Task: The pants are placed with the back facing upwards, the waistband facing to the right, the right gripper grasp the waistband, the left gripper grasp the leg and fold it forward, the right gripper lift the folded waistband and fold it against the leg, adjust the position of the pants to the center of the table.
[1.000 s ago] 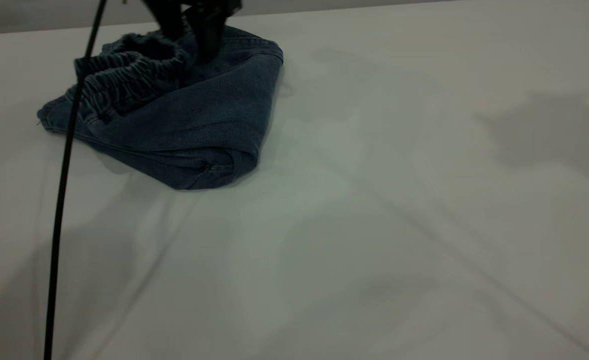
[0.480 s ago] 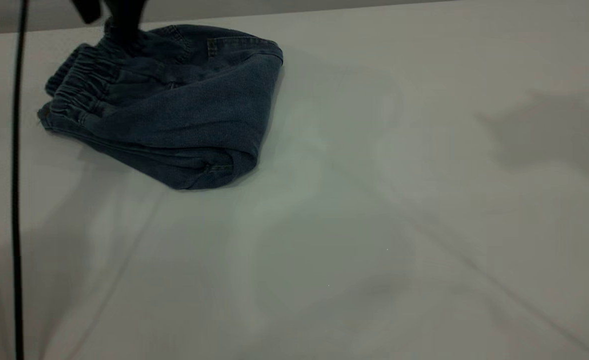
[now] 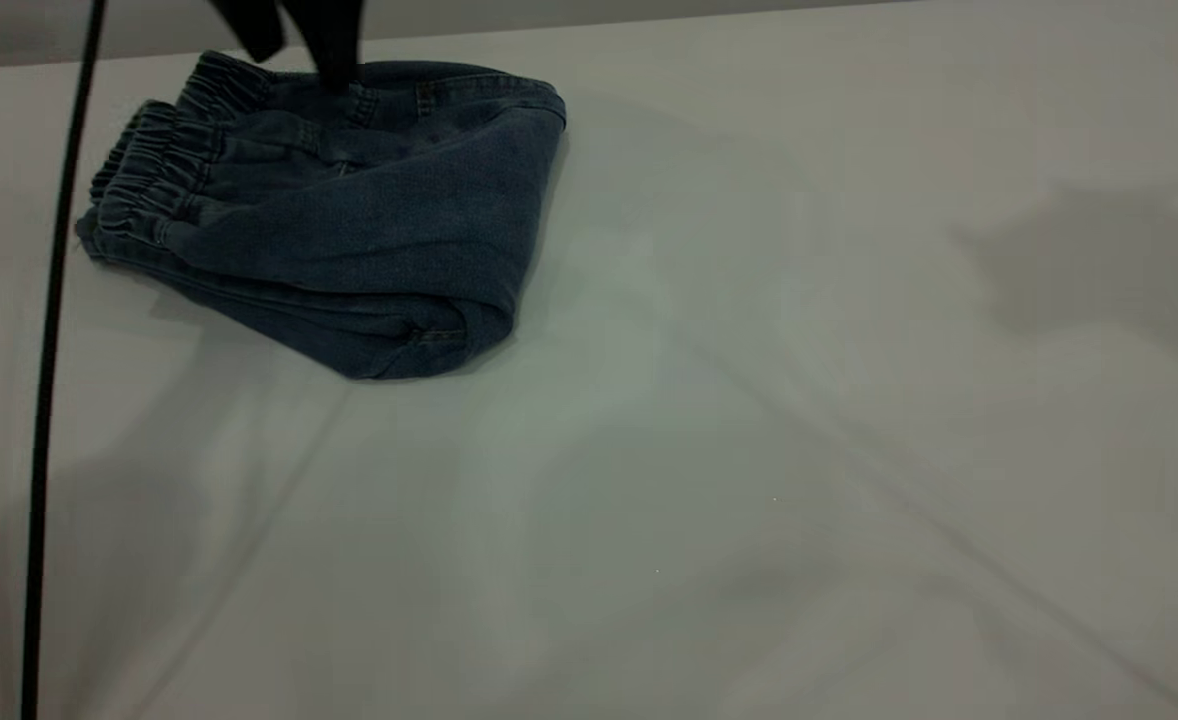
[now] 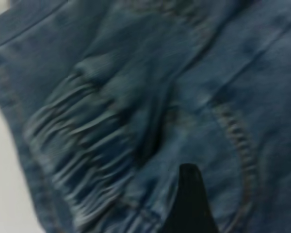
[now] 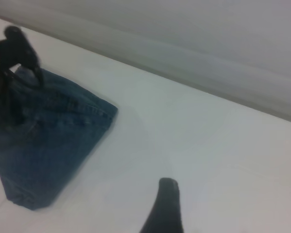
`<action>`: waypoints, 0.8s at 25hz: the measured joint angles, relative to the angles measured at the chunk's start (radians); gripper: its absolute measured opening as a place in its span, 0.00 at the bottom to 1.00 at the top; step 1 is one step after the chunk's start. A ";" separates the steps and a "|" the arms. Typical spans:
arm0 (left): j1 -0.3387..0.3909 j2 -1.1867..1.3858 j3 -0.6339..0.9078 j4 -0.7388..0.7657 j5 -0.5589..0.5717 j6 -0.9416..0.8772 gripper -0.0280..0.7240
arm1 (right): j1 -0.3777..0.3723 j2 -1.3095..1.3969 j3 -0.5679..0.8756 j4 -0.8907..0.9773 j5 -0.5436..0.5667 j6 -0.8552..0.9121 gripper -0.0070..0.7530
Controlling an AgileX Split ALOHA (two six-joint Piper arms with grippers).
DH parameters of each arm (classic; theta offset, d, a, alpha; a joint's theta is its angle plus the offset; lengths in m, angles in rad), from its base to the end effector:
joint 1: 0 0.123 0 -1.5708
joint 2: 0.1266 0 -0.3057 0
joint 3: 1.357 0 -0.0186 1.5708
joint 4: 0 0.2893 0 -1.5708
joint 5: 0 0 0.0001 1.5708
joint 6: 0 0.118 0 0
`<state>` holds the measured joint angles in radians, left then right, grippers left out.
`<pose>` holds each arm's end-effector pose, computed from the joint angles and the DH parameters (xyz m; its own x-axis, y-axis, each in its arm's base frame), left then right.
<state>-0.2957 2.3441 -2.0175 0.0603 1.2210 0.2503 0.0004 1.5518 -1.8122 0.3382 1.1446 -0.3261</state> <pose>0.5165 -0.1503 0.1454 -0.8397 0.5352 -0.0917 0.5290 0.8444 0.0839 0.3788 0.0358 0.4642 -0.6489 -0.1725 -0.7411 -0.3391 0.9374 0.0787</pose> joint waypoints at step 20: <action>0.015 0.176 0.001 0.068 -0.005 0.033 0.71 | 0.000 0.000 0.000 0.000 0.005 0.001 0.78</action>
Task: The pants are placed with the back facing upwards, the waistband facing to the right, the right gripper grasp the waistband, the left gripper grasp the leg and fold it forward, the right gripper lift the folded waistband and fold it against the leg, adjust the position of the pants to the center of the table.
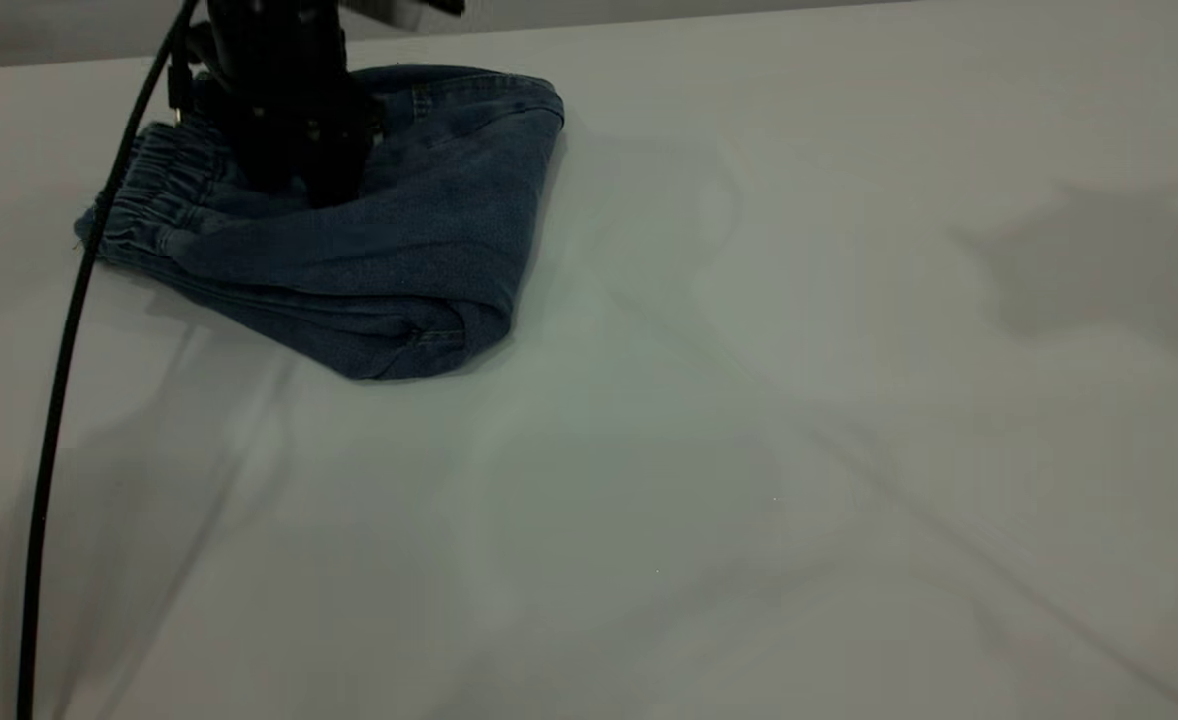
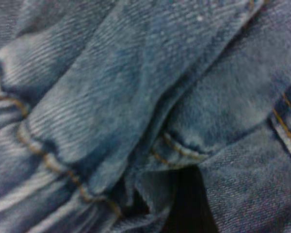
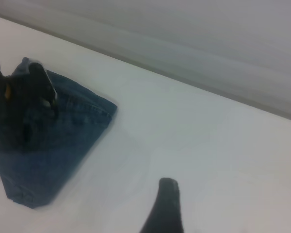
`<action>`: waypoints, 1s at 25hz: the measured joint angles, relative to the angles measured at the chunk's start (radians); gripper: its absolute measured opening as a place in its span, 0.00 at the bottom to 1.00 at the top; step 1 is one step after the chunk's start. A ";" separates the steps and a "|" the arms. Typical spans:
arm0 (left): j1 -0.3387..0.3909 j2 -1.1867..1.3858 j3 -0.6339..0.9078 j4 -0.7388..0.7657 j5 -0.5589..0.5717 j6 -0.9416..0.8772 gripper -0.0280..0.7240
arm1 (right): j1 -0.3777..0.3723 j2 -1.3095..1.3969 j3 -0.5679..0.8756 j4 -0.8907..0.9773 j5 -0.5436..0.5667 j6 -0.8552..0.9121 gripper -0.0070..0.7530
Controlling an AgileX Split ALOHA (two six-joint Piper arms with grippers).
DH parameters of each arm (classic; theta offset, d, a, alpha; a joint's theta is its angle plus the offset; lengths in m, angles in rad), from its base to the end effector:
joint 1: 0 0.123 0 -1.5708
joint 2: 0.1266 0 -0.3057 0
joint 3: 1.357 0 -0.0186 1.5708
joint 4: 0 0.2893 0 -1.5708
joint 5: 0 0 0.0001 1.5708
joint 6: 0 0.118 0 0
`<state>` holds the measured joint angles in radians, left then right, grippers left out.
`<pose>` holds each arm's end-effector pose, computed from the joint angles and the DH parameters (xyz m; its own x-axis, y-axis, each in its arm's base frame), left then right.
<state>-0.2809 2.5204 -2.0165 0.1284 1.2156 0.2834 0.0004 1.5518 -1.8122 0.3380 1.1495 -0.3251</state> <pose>0.5171 -0.1345 0.0511 -0.8170 0.5689 0.0943 0.5762 0.8118 0.0945 0.3784 0.0359 0.4638 -0.6524 -0.1731 -0.7379 -0.3395 0.9372 0.0803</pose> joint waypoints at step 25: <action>-0.182 0.005 0.000 -0.207 0.007 -0.069 0.71 | 0.000 0.000 0.000 0.004 -0.002 0.001 0.78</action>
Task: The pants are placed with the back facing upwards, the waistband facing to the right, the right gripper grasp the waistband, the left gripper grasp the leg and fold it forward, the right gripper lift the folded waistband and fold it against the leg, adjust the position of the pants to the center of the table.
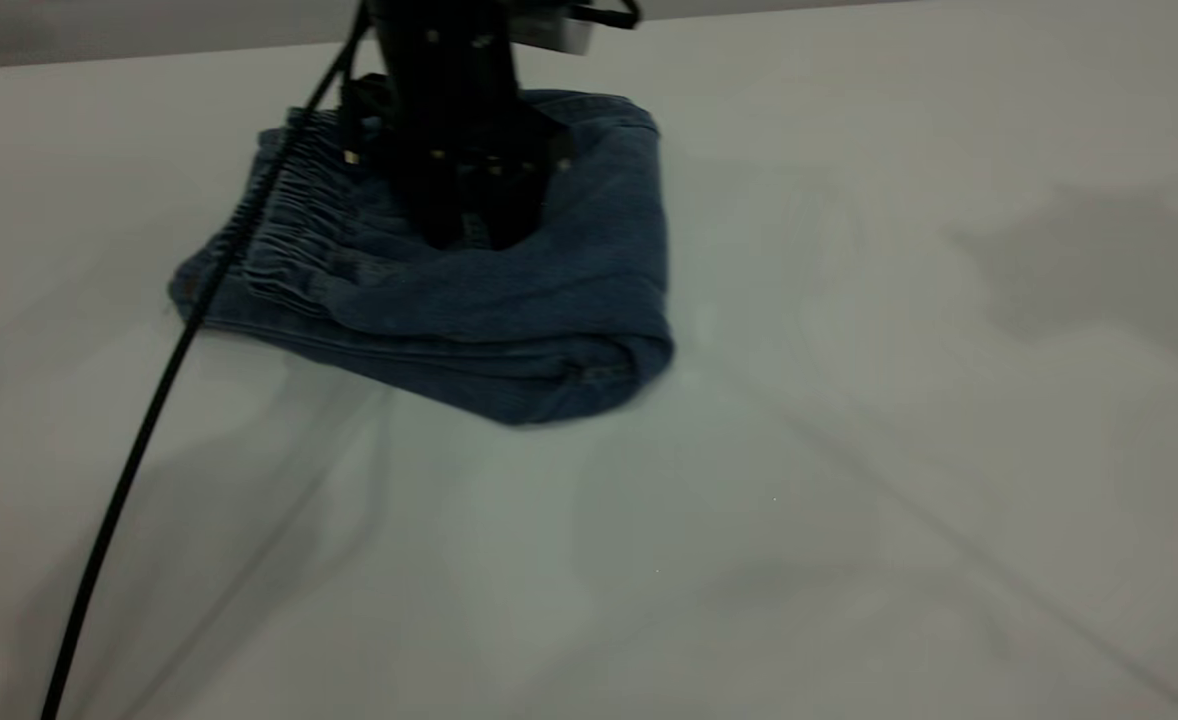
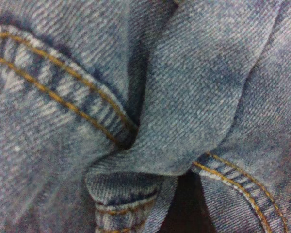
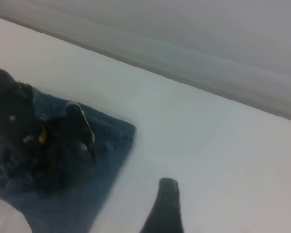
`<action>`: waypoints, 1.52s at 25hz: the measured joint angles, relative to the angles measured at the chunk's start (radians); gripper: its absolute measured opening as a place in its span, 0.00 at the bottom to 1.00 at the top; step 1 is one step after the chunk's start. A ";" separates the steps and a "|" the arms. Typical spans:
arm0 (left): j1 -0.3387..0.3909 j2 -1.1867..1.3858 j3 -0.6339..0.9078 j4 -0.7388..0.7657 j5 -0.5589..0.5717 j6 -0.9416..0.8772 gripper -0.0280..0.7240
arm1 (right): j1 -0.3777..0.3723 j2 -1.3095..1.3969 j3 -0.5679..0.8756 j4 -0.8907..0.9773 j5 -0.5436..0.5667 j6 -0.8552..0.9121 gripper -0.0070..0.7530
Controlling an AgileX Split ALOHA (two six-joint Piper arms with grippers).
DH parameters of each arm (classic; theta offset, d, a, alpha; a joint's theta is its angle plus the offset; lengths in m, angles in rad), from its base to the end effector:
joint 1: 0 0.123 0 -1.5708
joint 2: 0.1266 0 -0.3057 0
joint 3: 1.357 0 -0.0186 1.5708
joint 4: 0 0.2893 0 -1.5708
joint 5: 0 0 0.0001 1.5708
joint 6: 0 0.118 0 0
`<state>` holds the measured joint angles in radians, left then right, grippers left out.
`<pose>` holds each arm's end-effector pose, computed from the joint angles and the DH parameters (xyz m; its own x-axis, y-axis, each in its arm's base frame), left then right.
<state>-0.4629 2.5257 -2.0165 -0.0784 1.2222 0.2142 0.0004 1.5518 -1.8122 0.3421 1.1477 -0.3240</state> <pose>0.4728 -0.2457 0.0478 -0.7947 0.6042 0.0574 0.5991 0.7961 -0.0856 0.3785 0.0363 0.4641 -0.6513 -0.1696 -0.7396 -0.3397 0.9368 0.0843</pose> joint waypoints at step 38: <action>-0.140 -0.147 -0.260 0.165 0.004 -0.127 0.71 | 0.000 -0.137 0.000 0.146 0.038 -0.023 0.78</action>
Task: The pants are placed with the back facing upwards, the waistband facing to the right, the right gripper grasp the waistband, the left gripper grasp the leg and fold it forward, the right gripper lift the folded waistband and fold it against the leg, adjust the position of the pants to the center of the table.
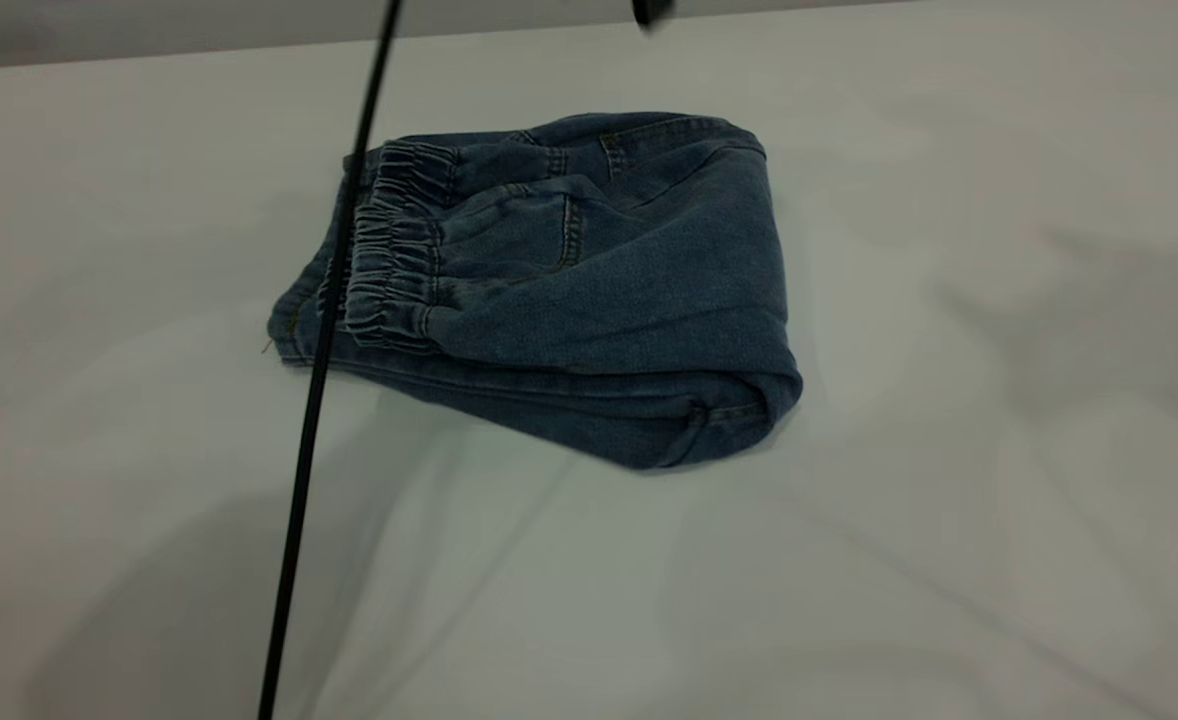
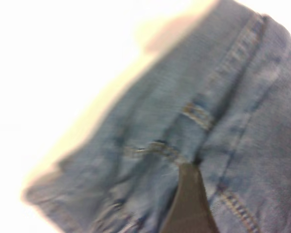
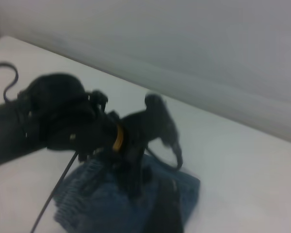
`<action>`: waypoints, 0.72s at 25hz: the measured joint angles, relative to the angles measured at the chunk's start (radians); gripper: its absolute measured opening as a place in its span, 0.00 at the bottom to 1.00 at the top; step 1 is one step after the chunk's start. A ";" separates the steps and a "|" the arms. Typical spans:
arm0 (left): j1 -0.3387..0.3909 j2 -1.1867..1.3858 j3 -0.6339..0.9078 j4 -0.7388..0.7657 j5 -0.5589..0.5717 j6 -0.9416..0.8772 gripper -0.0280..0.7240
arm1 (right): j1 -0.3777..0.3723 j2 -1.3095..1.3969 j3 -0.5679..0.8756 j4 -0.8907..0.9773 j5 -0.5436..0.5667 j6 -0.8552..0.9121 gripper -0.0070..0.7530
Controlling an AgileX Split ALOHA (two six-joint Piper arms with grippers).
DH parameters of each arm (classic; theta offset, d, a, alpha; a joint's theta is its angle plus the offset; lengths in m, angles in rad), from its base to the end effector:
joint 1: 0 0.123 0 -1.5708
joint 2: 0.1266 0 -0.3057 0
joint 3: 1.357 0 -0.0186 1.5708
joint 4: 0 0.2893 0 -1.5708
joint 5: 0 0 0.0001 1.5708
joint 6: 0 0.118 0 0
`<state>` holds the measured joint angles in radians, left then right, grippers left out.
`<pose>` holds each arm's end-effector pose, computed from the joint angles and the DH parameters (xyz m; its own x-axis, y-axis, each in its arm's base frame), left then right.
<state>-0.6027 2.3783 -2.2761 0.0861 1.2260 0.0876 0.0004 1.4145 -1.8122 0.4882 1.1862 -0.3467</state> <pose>0.4778 -0.3172 0.2077 -0.7105 0.6298 -0.3138 0.6304 0.7679 0.1139 0.3223 0.0514 0.5150 -0.5517 -0.1348 -0.8231 -0.4322 0.8903 0.1438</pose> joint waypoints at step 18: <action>0.001 -0.577 0.097 0.054 -0.001 -0.016 0.71 | 0.000 -0.483 0.027 0.134 0.038 0.007 0.78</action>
<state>-0.6017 1.8012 -2.1794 0.1399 1.2251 0.0712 0.0004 0.9318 -1.7856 0.6221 1.2246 -0.3401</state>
